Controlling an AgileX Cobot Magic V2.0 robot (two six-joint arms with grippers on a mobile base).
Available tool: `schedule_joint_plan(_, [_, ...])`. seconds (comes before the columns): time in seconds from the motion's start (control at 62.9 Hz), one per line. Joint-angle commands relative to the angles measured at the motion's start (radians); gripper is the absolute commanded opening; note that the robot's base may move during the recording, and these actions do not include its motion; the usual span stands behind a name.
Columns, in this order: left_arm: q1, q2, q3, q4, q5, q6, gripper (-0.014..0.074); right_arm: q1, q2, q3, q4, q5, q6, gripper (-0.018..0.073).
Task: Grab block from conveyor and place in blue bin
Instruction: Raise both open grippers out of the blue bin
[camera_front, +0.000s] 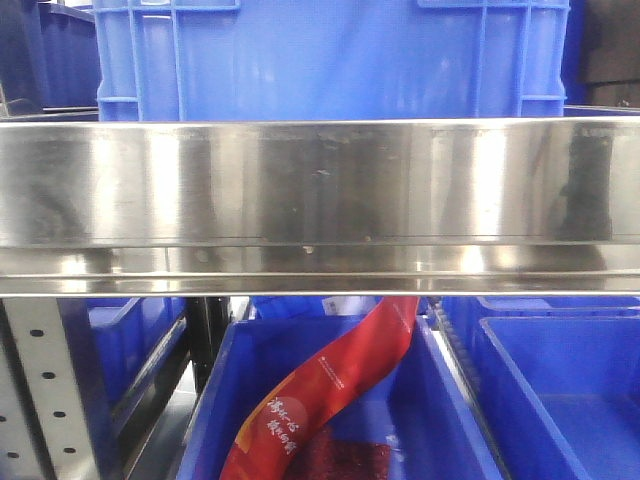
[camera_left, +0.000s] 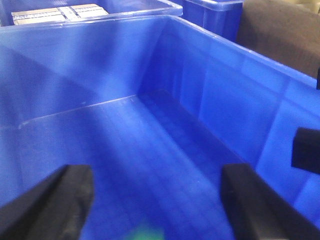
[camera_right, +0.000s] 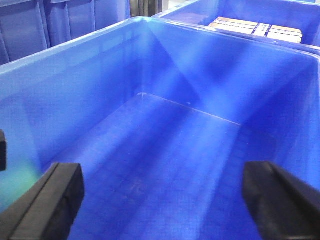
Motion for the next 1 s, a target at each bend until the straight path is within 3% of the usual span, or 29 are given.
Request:
schedule_joint_plan(0.0, [-0.006,-0.006,-0.01,-0.009,-0.048,0.0,0.0442,0.003,-0.005,-0.008,-0.006,-0.037,-0.003,0.0558])
schedule_joint_plan(0.111, [-0.006,-0.029,-0.01,-0.009,-0.072,0.0,0.0424,0.003,-0.018,-0.008,-0.006,-0.039,-0.003,0.0533])
schedule_joint_plan(0.175, [-0.006,-0.054,-0.01,-0.009,-0.074,0.0,0.0335,0.003,-0.036,-0.008,-0.006,-0.045,-0.003,0.0459])
schedule_joint_plan(0.286, [-0.006,-0.075,-0.01,-0.009,-0.087,0.0,0.0063,0.003,-0.043,-0.008,-0.006,-0.097,-0.003,0.0235])
schedule_joint_plan(0.365, [-0.006,-0.075,-0.01,-0.007,-0.119,0.0,-0.0109,0.003,-0.043,-0.008,-0.006,-0.128,-0.003,0.0012])
schedule_joint_plan(0.429, [-0.006,-0.075,-0.01,-0.007,-0.13,0.0,-0.0111,0.003,-0.043,-0.008,0.007,-0.154,-0.003,-0.0159])
schedule_joint_plan(0.62, [-0.006,-0.094,-0.01,-0.008,-0.076,0.0,-0.0111,0.003,-0.066,-0.008,0.188,-0.158,-0.003,-0.0167])
schedule_joint_plan(0.81, [-0.002,-0.184,0.008,0.019,-0.073,0.0,-0.0111,-0.025,-0.134,0.028,0.135,-0.169,-0.003,-0.0167])
schedule_joint_plan(0.985, [0.025,-0.295,0.108,0.026,-0.087,0.0,-0.0111,-0.1,-0.246,0.181,0.129,-0.287,-0.003,-0.0167])
